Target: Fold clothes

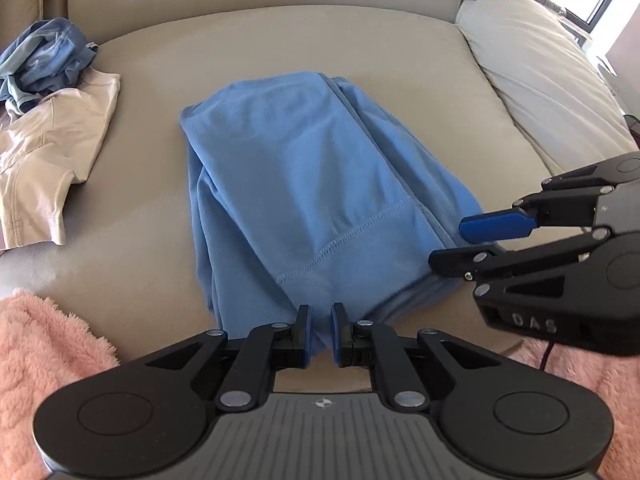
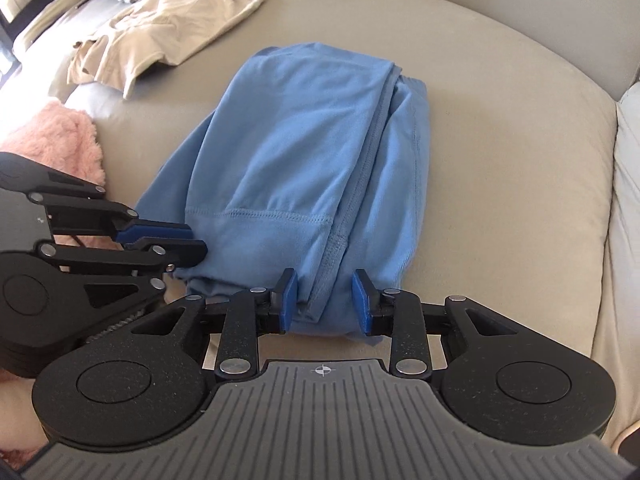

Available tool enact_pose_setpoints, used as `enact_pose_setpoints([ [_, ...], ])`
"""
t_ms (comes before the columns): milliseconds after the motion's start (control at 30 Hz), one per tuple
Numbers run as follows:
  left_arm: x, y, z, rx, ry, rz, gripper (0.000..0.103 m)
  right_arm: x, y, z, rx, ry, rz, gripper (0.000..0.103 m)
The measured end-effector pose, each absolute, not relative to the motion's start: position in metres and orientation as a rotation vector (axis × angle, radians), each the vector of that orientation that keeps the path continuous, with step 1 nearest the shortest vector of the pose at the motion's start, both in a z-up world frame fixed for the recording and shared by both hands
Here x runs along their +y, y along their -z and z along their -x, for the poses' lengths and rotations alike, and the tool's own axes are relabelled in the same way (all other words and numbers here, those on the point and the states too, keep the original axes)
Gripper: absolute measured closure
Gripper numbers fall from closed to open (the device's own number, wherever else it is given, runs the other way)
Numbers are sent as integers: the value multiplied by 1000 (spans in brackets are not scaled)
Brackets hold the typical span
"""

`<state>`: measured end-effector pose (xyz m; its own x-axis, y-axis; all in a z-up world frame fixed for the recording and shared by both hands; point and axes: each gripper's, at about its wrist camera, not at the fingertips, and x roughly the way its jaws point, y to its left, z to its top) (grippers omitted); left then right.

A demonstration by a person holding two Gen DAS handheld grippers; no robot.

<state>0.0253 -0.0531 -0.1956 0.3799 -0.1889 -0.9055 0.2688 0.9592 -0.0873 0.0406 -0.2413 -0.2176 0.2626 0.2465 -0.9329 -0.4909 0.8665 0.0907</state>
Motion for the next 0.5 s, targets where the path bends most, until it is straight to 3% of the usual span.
enact_pose_setpoints([
  [167, -13, 178, -56, 1014, 151, 53, 63, -269, 188, -59, 1104, -453, 103, 51],
  [267, -2, 184, -85, 975, 77, 101, 61, -276, 191, -87, 1074, -400, 19, 42],
  [500, 10, 207, -153, 948, -8, 160, 60, -278, 218, -149, 1054, -331, -115, 42],
])
